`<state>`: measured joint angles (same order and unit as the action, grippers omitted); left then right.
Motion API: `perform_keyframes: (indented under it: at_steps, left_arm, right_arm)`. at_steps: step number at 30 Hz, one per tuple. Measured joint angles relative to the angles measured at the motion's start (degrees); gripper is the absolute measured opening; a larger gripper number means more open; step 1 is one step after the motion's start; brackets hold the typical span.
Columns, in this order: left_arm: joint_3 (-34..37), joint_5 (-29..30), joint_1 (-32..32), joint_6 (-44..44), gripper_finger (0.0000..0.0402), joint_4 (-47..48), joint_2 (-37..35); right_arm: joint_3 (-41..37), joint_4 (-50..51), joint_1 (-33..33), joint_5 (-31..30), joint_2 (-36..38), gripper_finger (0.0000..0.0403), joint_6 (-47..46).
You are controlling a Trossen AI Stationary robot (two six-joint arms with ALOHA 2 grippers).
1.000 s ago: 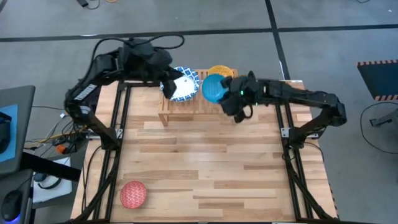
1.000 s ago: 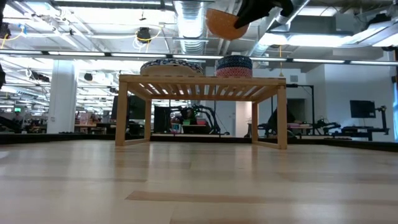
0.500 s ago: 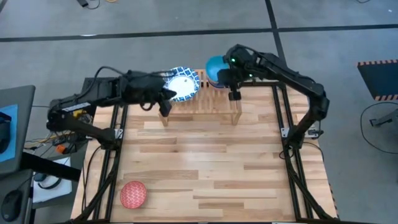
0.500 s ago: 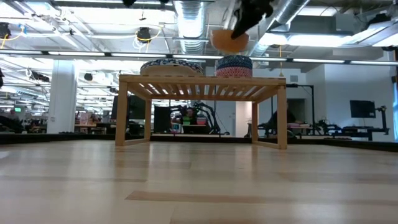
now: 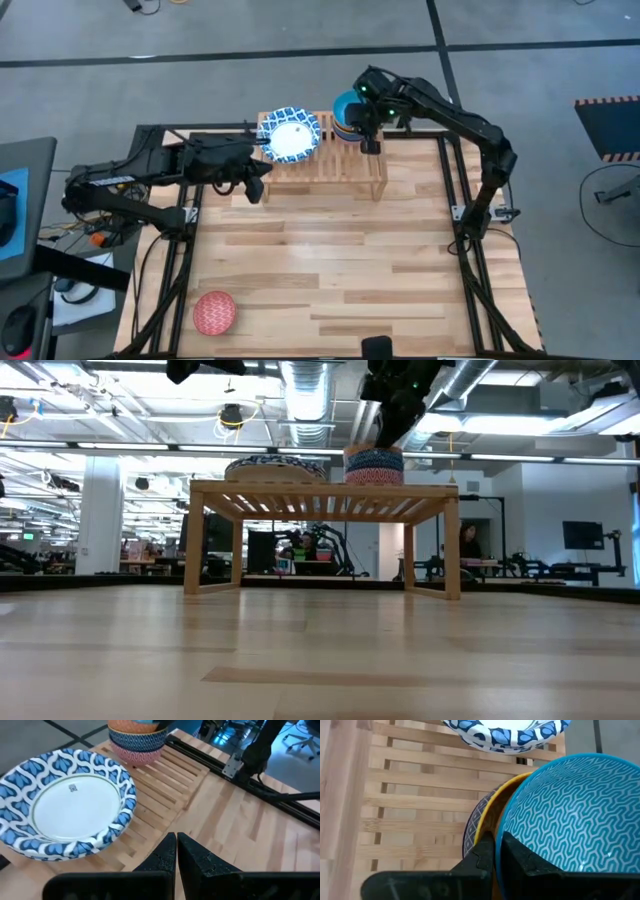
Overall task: Place and stack bowls onto a shelf
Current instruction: Stack the orange blue patterned bowl on top of the blue yellow patterned bowl on the shelf
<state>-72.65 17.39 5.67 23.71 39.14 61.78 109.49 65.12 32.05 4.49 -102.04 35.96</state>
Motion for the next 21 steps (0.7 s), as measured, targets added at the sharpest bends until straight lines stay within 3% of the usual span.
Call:
perform_keyframes:
  at_steps: [4,10,21]
  left_arm:
    - [0.2,1.1,-1.7,1.0,0.0000,0.3,0.0]
    - [0.2,1.6,-2.9,1.2,0.0000,0.6,0.0]
    - [0.2,1.3,-3.5,2.2,0.0000,0.5,0.0]
  right_arm:
    - [-0.2,-0.2,0.0,0.0,0.5,0.0042,-0.4]
    - [-0.1,-0.6,-0.1,0.0,3.5,0.0101,-1.2]
    - [1.7,1.6,-0.8,1.5,4.0,0.0061,-2.1]
